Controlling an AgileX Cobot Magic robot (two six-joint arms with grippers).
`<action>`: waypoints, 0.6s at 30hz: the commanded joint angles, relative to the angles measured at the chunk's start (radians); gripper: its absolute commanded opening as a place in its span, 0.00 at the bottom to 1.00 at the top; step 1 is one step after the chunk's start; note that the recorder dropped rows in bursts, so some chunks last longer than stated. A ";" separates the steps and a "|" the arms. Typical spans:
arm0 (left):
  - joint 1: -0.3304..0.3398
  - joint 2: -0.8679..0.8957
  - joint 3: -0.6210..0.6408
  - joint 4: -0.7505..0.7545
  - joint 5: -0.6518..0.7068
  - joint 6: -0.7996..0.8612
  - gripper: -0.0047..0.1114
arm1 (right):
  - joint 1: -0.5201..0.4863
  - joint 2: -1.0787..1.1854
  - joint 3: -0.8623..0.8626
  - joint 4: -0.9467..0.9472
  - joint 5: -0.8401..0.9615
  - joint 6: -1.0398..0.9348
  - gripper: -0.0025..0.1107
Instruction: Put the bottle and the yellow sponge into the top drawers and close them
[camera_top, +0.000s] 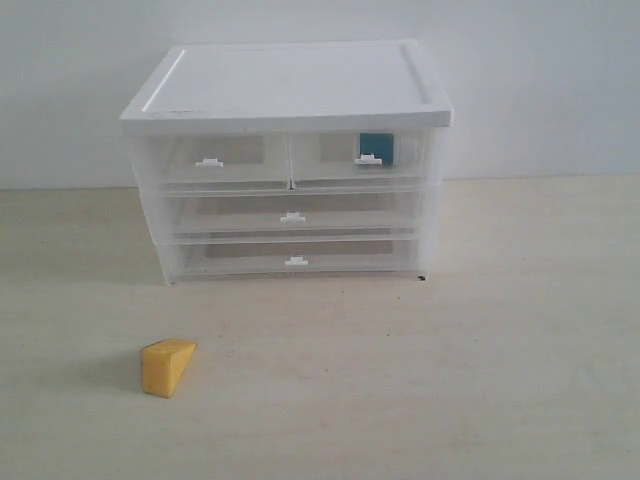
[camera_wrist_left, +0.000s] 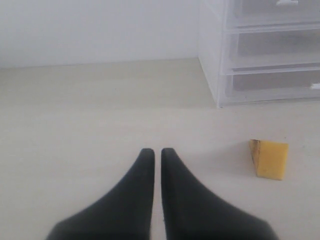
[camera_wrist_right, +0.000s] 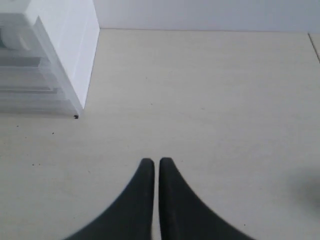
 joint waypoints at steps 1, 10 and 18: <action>0.000 -0.003 0.003 -0.006 -0.011 0.000 0.08 | -0.007 -0.023 0.004 -0.011 -0.042 -0.020 0.02; 0.000 -0.003 0.003 -0.006 -0.011 0.000 0.08 | -0.002 -0.046 0.018 0.002 -0.166 -0.010 0.02; 0.000 -0.003 0.003 -0.006 -0.011 0.000 0.08 | -0.002 -0.203 0.237 0.006 -0.294 -0.012 0.02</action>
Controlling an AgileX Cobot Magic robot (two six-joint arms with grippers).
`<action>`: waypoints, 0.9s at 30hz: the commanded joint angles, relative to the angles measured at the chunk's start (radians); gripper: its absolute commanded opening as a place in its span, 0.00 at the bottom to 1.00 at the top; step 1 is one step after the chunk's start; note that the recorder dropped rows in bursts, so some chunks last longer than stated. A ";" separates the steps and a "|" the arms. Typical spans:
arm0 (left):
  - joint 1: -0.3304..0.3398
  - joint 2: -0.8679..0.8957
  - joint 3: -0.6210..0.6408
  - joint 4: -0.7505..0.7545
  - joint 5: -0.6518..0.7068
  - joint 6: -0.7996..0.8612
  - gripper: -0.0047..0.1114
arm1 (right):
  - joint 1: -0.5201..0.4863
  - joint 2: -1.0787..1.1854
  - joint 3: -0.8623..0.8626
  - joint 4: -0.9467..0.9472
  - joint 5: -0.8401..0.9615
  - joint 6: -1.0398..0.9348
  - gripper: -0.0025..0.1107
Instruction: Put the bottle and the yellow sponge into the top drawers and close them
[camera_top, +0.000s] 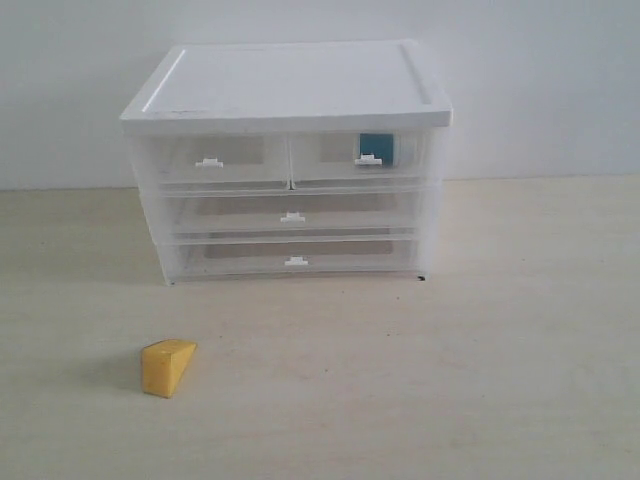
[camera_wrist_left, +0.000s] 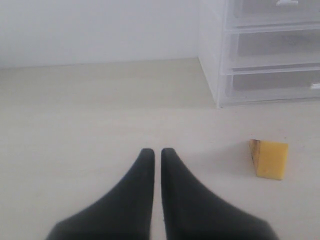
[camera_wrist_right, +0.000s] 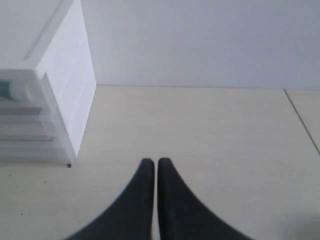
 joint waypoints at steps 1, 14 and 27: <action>0.000 -0.003 0.003 -0.006 -0.011 0.000 0.08 | -0.002 -0.093 0.128 0.004 -0.066 -0.002 0.02; 0.000 -0.003 0.003 -0.006 -0.011 0.000 0.08 | -0.002 -0.425 0.451 0.013 -0.144 0.023 0.02; 0.000 -0.003 0.003 -0.006 -0.011 0.000 0.08 | 0.048 -0.692 0.657 0.013 -0.250 0.019 0.02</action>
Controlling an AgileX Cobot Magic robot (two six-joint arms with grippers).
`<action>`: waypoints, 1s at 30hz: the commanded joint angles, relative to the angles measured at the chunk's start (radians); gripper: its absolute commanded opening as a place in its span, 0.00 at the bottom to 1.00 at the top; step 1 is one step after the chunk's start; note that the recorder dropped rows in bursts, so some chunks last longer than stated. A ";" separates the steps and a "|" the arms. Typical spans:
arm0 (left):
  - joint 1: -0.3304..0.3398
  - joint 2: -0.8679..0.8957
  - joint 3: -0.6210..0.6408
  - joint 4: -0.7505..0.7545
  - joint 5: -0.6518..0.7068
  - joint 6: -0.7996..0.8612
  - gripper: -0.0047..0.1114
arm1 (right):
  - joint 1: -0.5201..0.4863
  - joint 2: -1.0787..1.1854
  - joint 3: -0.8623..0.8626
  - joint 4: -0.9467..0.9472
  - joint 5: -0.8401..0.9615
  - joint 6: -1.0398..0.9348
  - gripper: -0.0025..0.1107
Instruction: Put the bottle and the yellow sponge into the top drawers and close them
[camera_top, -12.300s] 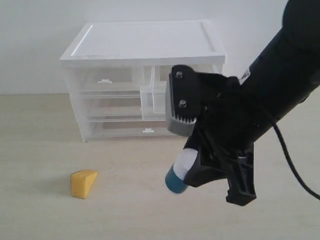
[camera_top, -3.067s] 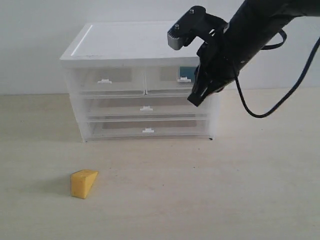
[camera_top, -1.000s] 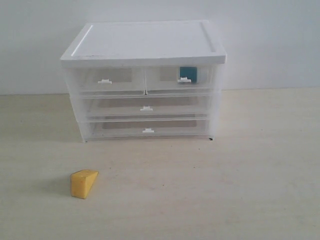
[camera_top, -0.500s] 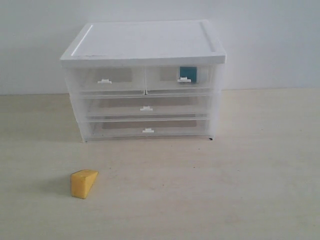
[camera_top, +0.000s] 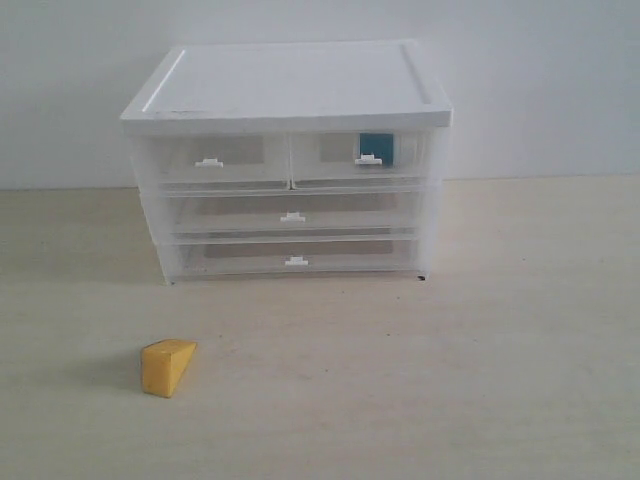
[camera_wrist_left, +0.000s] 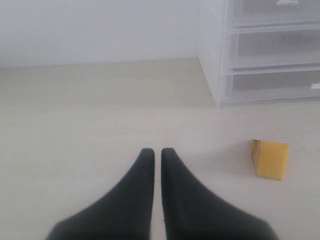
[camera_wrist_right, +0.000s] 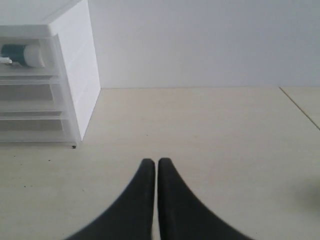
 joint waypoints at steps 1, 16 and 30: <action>0.000 -0.003 0.003 -0.006 -0.011 0.000 0.08 | 0.044 -0.068 0.048 -0.001 -0.048 -0.002 0.02; 0.000 -0.003 0.003 -0.006 -0.011 0.000 0.08 | 0.046 -0.095 0.065 -0.043 -0.036 0.061 0.02; 0.000 -0.003 0.003 -0.006 -0.011 0.000 0.08 | 0.042 -0.167 0.100 -0.123 0.035 0.109 0.02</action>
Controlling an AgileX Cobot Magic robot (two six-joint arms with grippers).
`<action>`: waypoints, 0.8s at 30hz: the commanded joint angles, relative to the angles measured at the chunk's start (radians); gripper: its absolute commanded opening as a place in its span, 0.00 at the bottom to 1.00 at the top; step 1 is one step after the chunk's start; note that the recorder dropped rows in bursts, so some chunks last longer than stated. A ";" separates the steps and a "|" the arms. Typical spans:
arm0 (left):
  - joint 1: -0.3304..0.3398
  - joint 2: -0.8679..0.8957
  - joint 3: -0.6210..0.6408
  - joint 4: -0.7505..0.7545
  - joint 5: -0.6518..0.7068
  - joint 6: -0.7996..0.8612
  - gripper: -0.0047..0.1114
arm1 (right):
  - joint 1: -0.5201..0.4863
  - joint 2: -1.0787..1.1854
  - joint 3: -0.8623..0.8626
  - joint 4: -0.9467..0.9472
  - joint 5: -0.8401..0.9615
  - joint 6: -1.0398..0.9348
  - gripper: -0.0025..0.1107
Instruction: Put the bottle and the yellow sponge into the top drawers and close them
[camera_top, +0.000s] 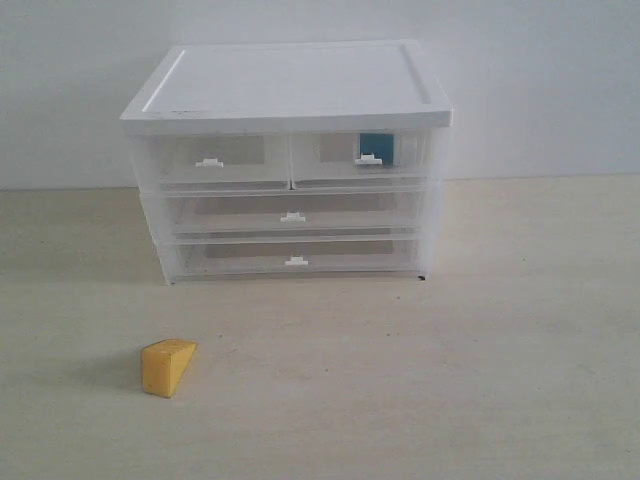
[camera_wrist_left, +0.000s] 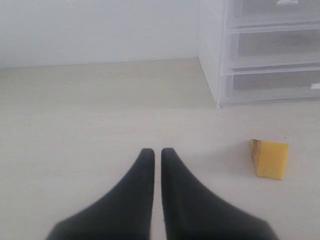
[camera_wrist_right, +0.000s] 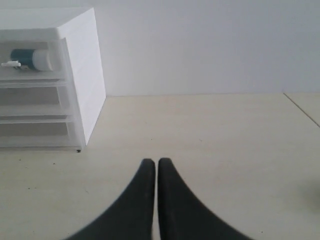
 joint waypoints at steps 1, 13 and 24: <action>0.000 -0.003 0.003 -0.006 -0.011 0.000 0.08 | 0.000 -0.017 0.004 -0.005 0.045 -0.025 0.02; 0.000 -0.003 0.003 -0.006 -0.011 0.000 0.08 | 0.000 -0.017 0.083 0.004 -0.012 -0.025 0.02; 0.000 -0.003 0.003 -0.006 -0.011 0.000 0.08 | 0.000 -0.017 0.083 0.001 0.043 -0.023 0.02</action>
